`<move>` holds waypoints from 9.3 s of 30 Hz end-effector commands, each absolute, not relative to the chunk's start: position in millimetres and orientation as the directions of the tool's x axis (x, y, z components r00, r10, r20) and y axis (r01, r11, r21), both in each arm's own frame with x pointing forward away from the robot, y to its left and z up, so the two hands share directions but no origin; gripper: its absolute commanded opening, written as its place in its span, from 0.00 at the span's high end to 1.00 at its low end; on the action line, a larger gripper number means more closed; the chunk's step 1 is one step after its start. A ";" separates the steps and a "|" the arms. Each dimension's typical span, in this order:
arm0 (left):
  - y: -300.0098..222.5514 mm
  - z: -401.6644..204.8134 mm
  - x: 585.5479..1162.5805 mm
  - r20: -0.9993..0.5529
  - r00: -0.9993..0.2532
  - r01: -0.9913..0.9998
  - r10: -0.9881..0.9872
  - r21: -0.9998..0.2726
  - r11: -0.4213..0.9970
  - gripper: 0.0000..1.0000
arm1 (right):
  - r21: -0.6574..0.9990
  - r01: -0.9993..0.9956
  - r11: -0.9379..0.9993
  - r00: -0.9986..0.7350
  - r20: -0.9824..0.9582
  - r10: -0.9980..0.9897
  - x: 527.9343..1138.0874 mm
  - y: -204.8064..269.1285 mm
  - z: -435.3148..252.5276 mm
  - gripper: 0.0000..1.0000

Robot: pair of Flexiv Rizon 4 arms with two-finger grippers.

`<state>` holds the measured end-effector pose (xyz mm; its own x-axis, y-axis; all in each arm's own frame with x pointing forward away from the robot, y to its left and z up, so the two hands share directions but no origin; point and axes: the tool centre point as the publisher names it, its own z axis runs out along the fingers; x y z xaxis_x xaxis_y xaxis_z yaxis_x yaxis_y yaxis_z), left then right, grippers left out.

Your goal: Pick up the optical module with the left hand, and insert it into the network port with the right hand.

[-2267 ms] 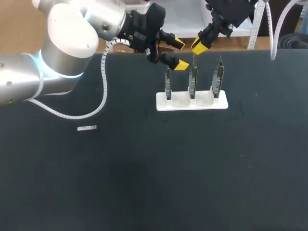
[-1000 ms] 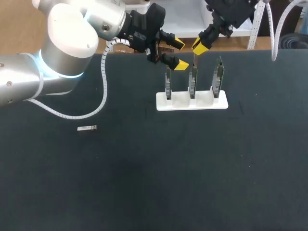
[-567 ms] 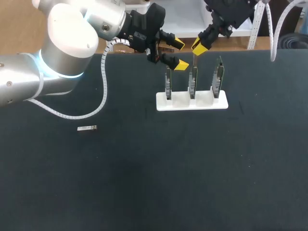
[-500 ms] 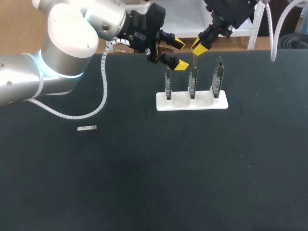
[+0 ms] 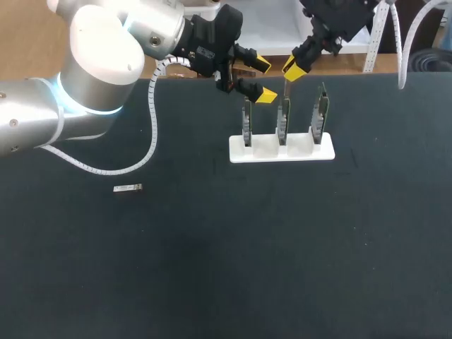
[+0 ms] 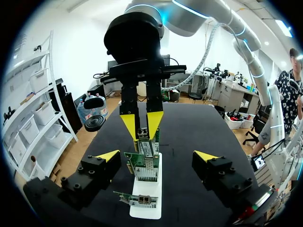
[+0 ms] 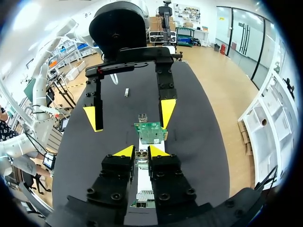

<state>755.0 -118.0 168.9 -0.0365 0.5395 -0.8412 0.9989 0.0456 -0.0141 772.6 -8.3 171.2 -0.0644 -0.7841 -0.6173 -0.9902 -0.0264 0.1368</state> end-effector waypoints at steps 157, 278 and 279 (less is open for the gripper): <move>-118.7 169.7 756.7 -0.838 -0.038 0.999 0.544 -0.018 0.044 0.00 | 0.069 -0.994 0.083 -0.107 -0.714 -0.692 765.2 -29.8 177.9 0.64; -118.7 169.7 756.7 -0.838 -0.038 0.999 0.544 -0.018 0.044 0.00 | 0.147 -0.989 0.022 -0.127 -0.755 -0.643 770.6 5.1 142.8 1.00; -118.7 169.7 756.7 -0.838 -0.038 0.999 0.544 -0.018 0.044 0.00 | 0.148 -0.989 0.022 -0.128 -0.755 -0.643 770.4 5.1 142.1 1.00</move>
